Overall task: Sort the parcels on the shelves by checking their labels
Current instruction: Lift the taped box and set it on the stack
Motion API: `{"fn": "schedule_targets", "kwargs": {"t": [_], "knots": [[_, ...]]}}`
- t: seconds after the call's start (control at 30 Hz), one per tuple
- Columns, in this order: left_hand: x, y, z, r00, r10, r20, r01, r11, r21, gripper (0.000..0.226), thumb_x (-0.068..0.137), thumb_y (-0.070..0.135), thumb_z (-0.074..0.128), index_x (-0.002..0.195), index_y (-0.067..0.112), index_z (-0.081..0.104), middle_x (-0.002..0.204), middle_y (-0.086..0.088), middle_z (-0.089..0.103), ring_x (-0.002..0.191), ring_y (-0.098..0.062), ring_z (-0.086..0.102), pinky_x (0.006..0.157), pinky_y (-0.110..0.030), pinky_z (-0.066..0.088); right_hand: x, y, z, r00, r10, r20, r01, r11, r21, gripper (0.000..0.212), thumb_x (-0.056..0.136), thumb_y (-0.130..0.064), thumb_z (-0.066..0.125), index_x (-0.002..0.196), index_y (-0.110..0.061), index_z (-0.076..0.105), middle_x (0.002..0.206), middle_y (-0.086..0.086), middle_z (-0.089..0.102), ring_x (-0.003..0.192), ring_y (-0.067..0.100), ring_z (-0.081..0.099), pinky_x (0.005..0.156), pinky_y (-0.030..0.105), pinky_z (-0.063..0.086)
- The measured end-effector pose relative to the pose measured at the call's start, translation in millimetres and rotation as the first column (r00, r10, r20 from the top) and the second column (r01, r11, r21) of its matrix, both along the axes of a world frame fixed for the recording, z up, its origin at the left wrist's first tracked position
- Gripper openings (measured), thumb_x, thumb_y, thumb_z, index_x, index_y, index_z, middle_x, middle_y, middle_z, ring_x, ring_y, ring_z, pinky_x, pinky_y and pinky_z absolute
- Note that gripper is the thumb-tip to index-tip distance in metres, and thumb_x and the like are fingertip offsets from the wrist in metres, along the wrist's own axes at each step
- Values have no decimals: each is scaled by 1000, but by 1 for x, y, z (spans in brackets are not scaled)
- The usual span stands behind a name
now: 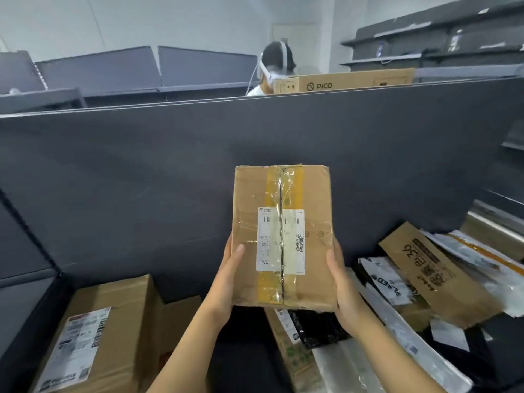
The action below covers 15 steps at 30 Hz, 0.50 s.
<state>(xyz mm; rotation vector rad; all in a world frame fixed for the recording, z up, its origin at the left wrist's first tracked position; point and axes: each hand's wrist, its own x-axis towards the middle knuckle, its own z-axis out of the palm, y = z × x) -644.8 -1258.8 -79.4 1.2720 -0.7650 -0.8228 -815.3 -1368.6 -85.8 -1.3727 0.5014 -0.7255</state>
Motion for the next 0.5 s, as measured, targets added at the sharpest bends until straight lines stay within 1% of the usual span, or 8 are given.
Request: {"fn": "schedule_targets", "kwargs": {"t": [0.03,0.1,0.17,0.2,0.27,0.37,0.43,0.5], "knots": [[2,6,1,1000,21,-11,-21,1000,-9,56,86,60,47,139,44,37,136,13,55,126,-12,52,106,-42,41,3,1,5,999,53,-3,-53,999,0,91,72,-79,50,148,-38,23,147,-11,42,130,5,46,104,30,44],[7,17,6,990,68,-127,-72,997,-28,50,90,56,45,134,33,48,129,4,62,117,-17,60,100,-42,46,8,7,18,993,120,24,-119,993,-21,82,73,-79,43,146,-48,21,149,-15,38,130,1,45,104,30,45],[12,27,10,946,102,-309,-124,991,-53,42,94,46,40,120,21,61,113,-4,71,100,-21,69,86,-41,53,13,16,32,989,139,38,-134,985,-111,79,71,-79,50,139,-61,15,153,-26,22,138,-4,29,115,37,31],[16,30,10,918,118,-379,-153,986,-64,41,94,43,39,114,18,65,106,-6,73,92,-23,72,78,-41,56,17,21,36,990,137,17,-132,974,-187,87,66,-80,56,137,-63,9,153,-32,13,141,-6,20,117,39,24],[22,36,9,877,129,-463,-196,976,-97,44,93,42,39,109,13,67,98,-10,74,83,-26,72,67,-39,59,24,35,44,993,104,-63,-119,939,-322,100,57,-82,60,132,-68,-4,147,-43,-3,139,-13,8,116,35,20],[24,41,4,864,138,-484,-224,967,-124,52,85,44,42,116,9,64,101,-15,71,85,-30,70,68,-40,58,33,54,47,989,22,-147,-86,892,-444,102,56,-78,57,129,-67,-13,137,-49,-8,126,-28,1,105,23,18],[27,44,3,870,124,-477,-208,970,-128,55,83,44,42,119,8,62,102,-16,71,86,-30,70,69,-40,59,35,56,45,992,-2,-122,-56,882,-469,98,57,-76,56,132,-65,-8,143,-45,-5,129,-24,2,104,23,17],[29,48,5,897,108,-428,-172,978,-115,58,83,45,44,124,7,59,105,-16,70,89,-30,70,70,-41,58,35,51,44,996,17,-86,-52,899,-434,92,59,-72,59,132,-67,3,148,-39,3,137,-14,10,108,27,23]]}}
